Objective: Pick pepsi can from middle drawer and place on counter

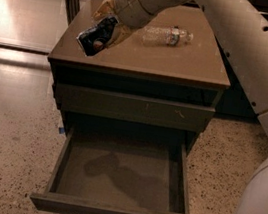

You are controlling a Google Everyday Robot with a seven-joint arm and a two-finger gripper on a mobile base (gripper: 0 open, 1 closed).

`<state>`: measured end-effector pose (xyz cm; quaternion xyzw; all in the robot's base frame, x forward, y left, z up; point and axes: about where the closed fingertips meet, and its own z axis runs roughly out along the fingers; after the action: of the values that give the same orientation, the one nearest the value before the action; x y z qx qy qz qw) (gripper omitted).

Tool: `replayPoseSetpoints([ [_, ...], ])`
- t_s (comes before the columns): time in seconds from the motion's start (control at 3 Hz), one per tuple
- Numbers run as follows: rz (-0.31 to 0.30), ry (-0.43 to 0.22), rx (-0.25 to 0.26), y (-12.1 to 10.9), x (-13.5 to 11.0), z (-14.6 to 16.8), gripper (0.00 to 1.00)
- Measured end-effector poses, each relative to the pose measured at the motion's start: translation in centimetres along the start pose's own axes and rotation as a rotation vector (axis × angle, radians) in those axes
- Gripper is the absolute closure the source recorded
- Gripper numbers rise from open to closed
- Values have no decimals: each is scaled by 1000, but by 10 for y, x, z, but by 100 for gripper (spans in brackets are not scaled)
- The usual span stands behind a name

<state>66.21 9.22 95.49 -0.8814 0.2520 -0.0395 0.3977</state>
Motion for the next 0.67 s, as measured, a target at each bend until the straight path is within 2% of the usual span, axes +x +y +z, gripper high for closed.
replayPoseSetpoints([
  [0.33,-43,37,2,-32,20,-10,100],
  [0.67,-2,78,-31,-39,72,0,100],
])
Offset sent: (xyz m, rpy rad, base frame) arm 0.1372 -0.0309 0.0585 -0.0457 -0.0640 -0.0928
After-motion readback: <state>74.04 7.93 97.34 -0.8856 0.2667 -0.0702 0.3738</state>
